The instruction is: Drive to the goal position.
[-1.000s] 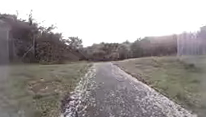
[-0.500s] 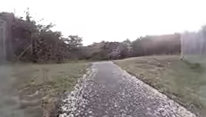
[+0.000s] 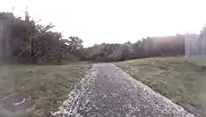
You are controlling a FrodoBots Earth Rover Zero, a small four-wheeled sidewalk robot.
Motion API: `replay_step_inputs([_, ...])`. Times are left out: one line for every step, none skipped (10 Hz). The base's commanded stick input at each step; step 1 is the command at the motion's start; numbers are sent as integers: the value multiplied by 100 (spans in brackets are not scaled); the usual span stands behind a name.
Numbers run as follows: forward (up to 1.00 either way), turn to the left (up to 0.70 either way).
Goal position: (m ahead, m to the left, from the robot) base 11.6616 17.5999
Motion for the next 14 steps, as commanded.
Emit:
replay_step_inputs([70,-3])
replay_step_inputs([70,0])
replay_step_inputs([70,0])
replay_step_inputs([70,0])
replay_step_inputs([70,0])
replay_step_inputs([70,0])
replay_step_inputs([70,0])
replay_step_inputs([70,0])
replay_step_inputs([70,0])
replay_step_inputs([70,0])
replay_step_inputs([70,0])
replay_step_inputs([70,0])
replay_step_inputs([70,0])
replay_step_inputs([70,0])
